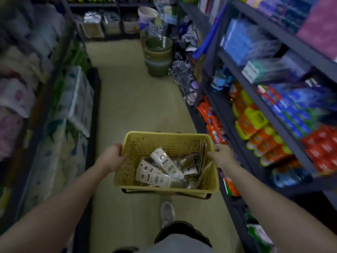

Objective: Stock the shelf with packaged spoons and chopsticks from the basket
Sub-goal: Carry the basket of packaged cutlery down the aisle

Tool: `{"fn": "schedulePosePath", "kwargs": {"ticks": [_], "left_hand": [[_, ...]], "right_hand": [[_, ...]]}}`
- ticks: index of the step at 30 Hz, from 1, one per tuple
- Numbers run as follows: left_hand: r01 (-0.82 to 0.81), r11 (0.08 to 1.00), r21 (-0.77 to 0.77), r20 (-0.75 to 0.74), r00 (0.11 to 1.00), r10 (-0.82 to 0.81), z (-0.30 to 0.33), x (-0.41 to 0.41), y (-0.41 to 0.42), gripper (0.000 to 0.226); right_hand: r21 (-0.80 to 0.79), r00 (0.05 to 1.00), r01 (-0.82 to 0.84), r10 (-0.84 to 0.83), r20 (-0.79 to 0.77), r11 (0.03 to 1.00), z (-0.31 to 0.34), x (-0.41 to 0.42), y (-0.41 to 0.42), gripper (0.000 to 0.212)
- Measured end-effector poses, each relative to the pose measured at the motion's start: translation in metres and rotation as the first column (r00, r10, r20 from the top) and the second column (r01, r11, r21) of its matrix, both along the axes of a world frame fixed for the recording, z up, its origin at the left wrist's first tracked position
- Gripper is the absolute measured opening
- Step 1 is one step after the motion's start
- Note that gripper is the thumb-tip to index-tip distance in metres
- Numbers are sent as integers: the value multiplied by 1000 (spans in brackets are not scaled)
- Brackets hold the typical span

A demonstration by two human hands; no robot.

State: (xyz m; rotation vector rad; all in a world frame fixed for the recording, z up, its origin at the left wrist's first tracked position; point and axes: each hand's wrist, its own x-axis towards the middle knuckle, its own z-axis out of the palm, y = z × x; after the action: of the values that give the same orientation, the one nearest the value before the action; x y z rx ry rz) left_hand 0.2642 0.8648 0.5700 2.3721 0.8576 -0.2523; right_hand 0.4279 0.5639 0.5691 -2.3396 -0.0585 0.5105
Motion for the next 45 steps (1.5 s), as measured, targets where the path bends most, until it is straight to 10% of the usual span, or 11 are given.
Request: {"fn": "schedulePosePath", "kwargs": {"ticks": [9,45], "left_hand": [[-286,943,-167,32,955,295,4,172,182,17],[-70,995,-70,-26,997,69,-9,1042,880,17]], "right_hand": [[-25,989,-132,133,62,991,11,203,220,32],[-78,997,28,-34,-74,997,-45,1031,896,25]]}}
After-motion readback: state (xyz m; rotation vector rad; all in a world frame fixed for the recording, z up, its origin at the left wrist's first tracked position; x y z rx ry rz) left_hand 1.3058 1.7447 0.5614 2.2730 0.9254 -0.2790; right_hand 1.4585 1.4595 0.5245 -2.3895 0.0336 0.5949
